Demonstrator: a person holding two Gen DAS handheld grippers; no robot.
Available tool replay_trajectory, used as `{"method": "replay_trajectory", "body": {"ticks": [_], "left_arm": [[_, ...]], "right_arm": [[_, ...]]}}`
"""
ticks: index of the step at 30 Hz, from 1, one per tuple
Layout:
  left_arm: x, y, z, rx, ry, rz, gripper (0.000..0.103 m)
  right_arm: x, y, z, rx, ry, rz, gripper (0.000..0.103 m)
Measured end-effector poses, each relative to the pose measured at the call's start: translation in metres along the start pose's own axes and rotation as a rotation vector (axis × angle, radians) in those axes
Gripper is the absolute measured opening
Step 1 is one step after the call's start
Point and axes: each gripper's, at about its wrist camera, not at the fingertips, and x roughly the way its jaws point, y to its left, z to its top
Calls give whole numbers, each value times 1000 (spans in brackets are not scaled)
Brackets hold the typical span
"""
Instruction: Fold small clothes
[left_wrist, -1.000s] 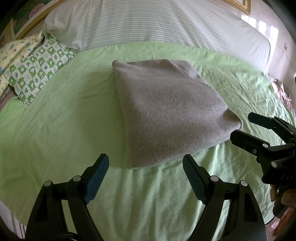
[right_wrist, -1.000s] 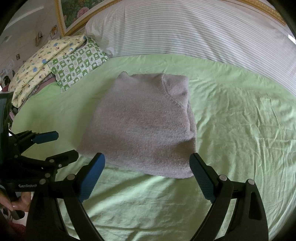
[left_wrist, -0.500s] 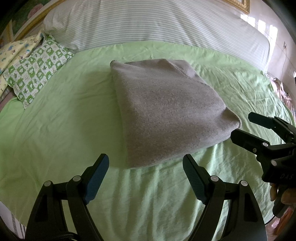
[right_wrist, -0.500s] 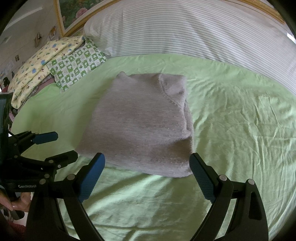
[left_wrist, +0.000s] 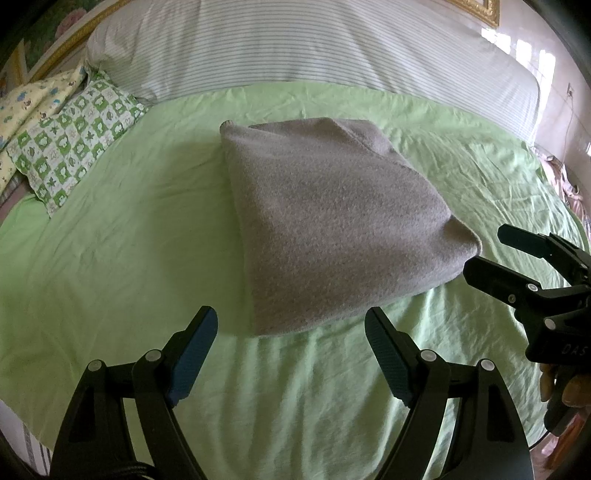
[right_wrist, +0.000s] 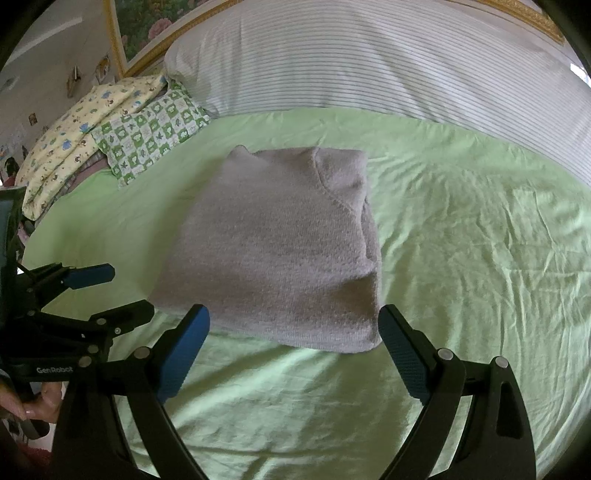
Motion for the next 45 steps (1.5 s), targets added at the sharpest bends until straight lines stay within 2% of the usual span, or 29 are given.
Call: {"method": "replay_trajectory", "body": {"ticks": [45], "left_arm": [[-3, -5, 9, -27, -8, -9, 83]], "right_arm": [[3, -6, 9, 5, -10, 2, 93]]}}
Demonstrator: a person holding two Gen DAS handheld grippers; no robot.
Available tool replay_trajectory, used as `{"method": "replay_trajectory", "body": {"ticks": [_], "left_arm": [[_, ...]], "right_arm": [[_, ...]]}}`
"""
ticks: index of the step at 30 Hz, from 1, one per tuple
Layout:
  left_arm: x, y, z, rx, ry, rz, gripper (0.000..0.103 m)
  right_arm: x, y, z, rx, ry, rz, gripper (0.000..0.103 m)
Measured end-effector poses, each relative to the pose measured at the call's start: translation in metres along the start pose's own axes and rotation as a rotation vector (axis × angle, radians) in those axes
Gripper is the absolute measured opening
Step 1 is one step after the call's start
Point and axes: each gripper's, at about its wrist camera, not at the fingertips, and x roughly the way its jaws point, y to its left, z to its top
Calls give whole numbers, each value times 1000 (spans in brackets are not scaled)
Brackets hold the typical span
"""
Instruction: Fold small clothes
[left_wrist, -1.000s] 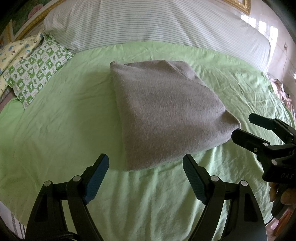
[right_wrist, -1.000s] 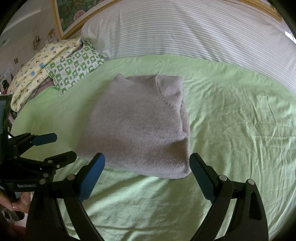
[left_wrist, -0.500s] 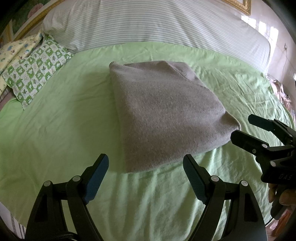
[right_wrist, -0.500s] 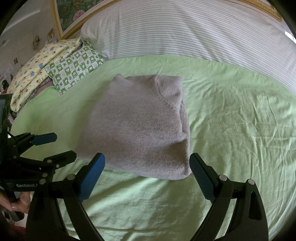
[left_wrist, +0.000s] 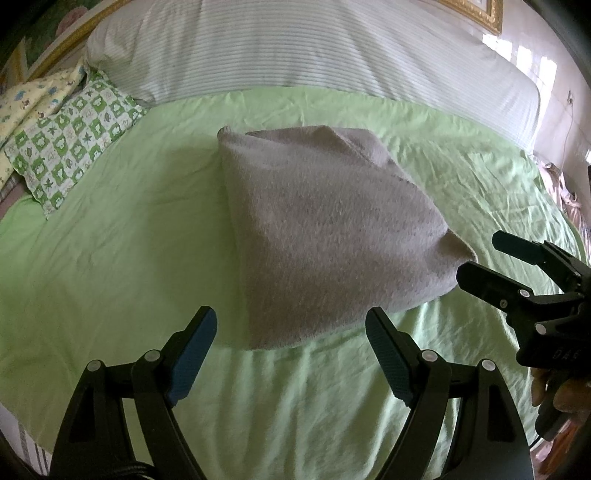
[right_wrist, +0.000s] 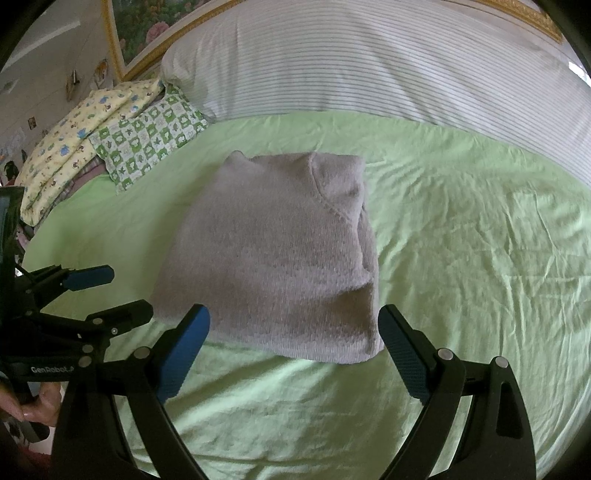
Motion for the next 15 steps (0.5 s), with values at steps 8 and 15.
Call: {"method": "replay_trajectory", "body": {"ticks": [8, 15], "left_arm": [[-1, -3, 2, 3, -4, 6, 84], [-3, -5, 6, 8, -19, 20, 84]], "right_arm": [[-2, 4, 0, 3, -5, -1, 93], [-3, 7, 3, -1, -11, 0, 93]]}}
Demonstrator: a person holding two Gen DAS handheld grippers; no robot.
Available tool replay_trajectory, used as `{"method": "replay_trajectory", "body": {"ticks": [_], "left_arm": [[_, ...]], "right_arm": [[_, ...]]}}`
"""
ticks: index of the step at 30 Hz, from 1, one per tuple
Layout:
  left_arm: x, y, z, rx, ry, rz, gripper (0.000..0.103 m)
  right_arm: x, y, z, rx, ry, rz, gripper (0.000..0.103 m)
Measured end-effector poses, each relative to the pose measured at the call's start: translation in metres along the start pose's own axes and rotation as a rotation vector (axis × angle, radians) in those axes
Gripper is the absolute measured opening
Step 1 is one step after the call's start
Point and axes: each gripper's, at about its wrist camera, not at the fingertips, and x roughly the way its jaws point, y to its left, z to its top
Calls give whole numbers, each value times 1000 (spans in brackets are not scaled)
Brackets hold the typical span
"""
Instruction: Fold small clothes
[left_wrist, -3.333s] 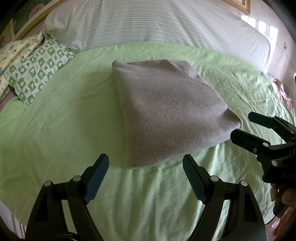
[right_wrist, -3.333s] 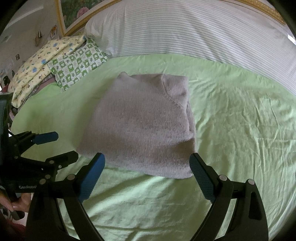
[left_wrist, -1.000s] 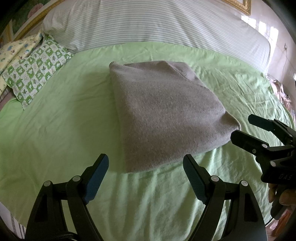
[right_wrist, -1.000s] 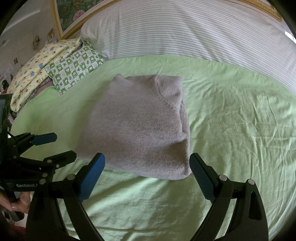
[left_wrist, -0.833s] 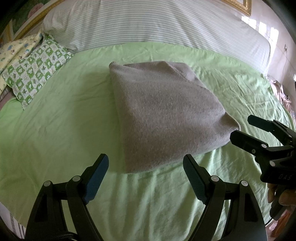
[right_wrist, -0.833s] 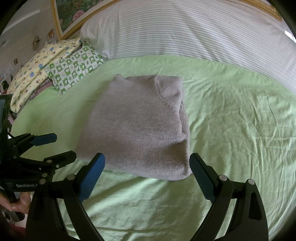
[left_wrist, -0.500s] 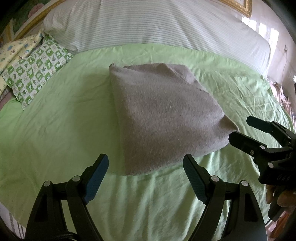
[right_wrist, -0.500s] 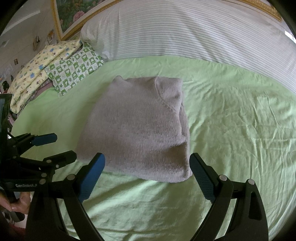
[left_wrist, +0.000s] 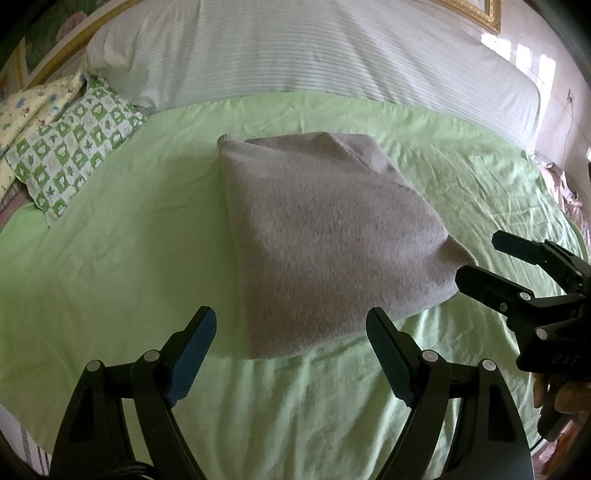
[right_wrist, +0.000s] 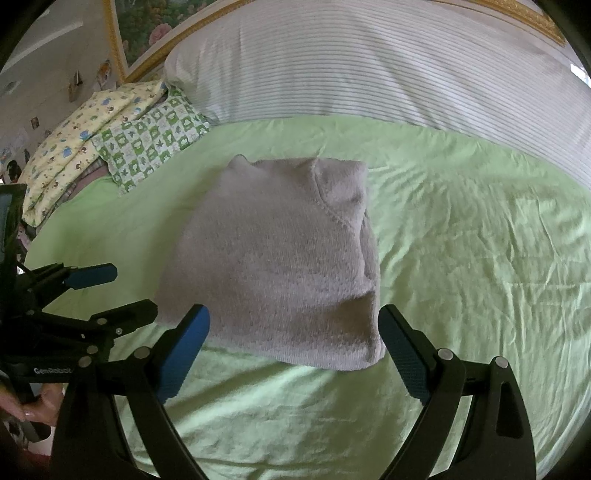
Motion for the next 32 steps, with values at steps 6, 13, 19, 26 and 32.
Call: {"method": "replay_trajectory", "body": {"ticks": [6, 13, 19, 26, 32], "left_arm": [[-1, -1, 4, 4, -20, 9, 84], [1, 0, 10, 1, -22, 12, 84], [1, 0, 12, 0, -18, 13, 84], [2, -1, 12, 5, -23, 20, 84], [-2, -1, 11, -5, -29, 31, 84]], "right_arm": [[-1, -1, 1, 2, -4, 0, 93], [-1, -3, 3, 2, -7, 3, 93], [0, -4, 4, 4, -5, 4, 93], [0, -6, 6, 5, -5, 7, 93], [0, -6, 7, 7, -6, 7, 93]]}}
